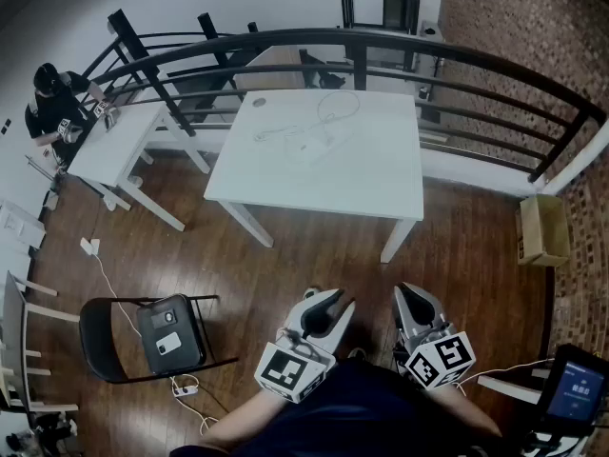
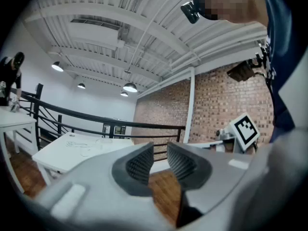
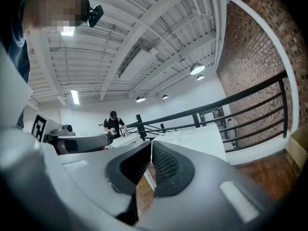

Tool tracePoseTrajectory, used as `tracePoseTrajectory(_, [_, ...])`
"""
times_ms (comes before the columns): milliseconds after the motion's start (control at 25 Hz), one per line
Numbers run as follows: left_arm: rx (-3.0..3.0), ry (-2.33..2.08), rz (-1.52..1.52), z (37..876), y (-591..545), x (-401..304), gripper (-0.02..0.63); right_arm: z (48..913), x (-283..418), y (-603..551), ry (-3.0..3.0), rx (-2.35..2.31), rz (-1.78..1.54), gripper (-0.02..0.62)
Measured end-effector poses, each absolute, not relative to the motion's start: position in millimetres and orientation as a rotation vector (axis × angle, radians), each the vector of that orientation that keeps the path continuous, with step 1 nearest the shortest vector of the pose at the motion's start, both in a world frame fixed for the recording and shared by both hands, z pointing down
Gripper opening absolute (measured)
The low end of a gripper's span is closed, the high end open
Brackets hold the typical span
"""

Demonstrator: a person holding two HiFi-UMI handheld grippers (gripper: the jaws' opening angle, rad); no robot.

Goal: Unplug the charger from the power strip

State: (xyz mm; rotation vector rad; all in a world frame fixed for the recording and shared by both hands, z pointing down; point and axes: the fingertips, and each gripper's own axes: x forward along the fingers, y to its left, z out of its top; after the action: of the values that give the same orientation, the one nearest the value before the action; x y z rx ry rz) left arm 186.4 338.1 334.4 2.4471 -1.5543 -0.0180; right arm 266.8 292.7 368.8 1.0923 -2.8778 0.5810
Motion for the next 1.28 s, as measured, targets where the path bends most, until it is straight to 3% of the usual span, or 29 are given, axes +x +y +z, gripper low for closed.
tracePoseTrajectory(400, [2.507,-1.444,-0.082,360,239,128,0.091,378,220,199,-2.794,1.225,0.526,0.012])
tracePoseTrajectory(800, [2.478,-1.407,-0.174,367,107,15,0.091,376,127,86,-2.645,1.246,0.487,0.012])
tracePoseTrajectory(1040, [2.44,-1.421,-0.142,367,54,-58,0.091,363,66,43,-2.644,1.241,0.415,0.012])
tracePoseTrajectory(1280, [2.437,-1.432,-0.046,403,2,-79,0.102,380,49,-8,-2.604,1.264,0.454,0.014])
